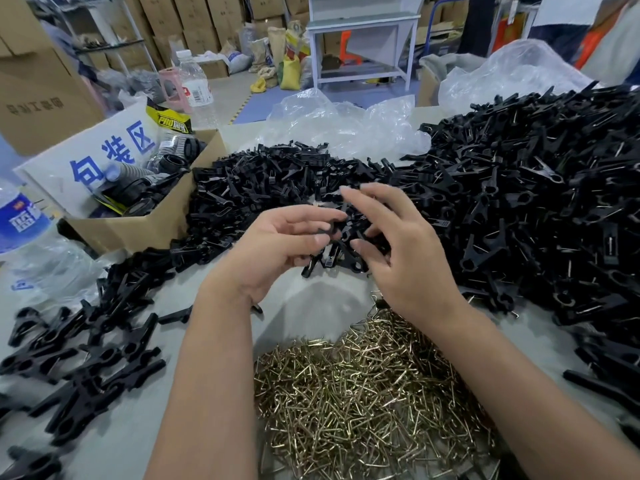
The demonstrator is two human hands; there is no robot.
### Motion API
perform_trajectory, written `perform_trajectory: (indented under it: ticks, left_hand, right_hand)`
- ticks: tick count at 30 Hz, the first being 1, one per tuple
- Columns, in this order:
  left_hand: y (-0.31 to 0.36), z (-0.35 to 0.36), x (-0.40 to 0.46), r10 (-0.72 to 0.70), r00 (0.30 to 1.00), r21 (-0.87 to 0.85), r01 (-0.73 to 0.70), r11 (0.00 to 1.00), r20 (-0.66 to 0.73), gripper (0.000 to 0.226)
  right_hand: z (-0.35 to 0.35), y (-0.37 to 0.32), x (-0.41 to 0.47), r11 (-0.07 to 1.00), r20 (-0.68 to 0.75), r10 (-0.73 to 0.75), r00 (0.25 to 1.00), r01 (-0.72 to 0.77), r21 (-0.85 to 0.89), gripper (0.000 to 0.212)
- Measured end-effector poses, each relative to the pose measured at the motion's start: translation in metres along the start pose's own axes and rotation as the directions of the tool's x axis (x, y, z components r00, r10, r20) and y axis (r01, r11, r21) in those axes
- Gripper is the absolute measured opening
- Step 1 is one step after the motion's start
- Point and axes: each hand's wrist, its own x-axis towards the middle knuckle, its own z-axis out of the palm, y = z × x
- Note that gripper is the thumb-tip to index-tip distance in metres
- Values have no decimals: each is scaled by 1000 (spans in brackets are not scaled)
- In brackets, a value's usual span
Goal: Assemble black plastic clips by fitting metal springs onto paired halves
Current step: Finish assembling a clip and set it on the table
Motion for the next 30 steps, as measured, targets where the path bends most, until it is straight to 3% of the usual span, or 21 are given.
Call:
perform_trajectory:
  ticks: [6,13,17,21,26,30]
  left_hand:
    - [-4,1,-2,-88,987,-59,97,994,136,35]
    - [-5,1,-3,-45,992,-77,54,996,116,44]
    - [-5,6,0,-32,999,-177,34,984,15,33]
    - [-4,9,3,-46,995,-218,25,976,-90,42]
    - [-4,14,2,-21,999,-205,16,979,-24,42]
    - [-4,18,5,-20,1000,-223,18,975,-10,42]
  right_hand:
    - [-5,5,1,995,-20,-36,999,38,95,36]
    - [-5,11,4,916,46,187,981,-191,352,22]
    - [-3,12,7,717,137,373,918,-379,585,18]
    - [-6,11,8,499,199,415,888,-406,766,3]
    - [-4,12,8,440,230,434,871,-428,789,31]
    - [-1,10,6,434,236,475,848,-459,776,42]
